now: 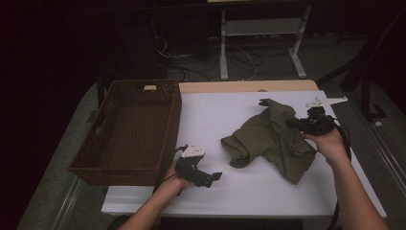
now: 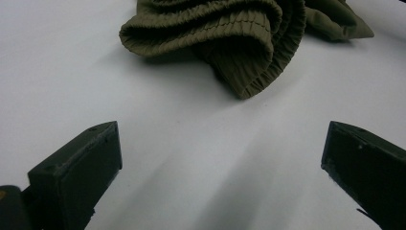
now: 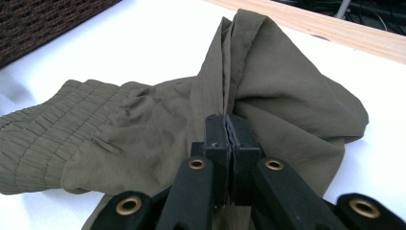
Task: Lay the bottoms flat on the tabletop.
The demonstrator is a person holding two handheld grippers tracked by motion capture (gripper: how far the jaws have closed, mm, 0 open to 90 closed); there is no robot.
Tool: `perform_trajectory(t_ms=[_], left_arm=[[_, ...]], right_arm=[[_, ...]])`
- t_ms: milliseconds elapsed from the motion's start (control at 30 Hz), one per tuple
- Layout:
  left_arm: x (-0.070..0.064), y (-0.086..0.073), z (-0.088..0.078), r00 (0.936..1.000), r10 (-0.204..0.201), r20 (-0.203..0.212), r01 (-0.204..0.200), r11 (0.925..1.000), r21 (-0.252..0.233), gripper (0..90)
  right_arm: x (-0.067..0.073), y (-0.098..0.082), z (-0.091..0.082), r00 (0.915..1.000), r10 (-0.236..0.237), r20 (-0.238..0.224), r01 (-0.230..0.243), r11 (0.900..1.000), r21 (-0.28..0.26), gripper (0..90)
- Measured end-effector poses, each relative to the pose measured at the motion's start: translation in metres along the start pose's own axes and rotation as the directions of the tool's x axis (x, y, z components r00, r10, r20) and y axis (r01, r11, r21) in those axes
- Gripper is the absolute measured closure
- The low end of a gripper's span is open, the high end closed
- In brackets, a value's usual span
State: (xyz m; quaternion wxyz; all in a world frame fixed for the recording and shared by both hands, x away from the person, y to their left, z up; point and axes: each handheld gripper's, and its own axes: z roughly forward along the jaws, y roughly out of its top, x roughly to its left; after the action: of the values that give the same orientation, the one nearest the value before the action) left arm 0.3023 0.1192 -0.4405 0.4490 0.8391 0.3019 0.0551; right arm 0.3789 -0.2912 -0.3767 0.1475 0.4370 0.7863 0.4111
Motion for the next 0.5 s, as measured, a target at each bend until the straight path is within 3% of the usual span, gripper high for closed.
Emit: perform_trajectory(t_ms=[500], left_arm=[[0.0,0.0,0.0,1.0,0.002,0.001,-0.002,1.0,0.001,0.0]], right_arm=[[-0.012,-0.004,-0.011,0.9992,0.026,0.029,-0.026,0.999,-0.019,87.3]])
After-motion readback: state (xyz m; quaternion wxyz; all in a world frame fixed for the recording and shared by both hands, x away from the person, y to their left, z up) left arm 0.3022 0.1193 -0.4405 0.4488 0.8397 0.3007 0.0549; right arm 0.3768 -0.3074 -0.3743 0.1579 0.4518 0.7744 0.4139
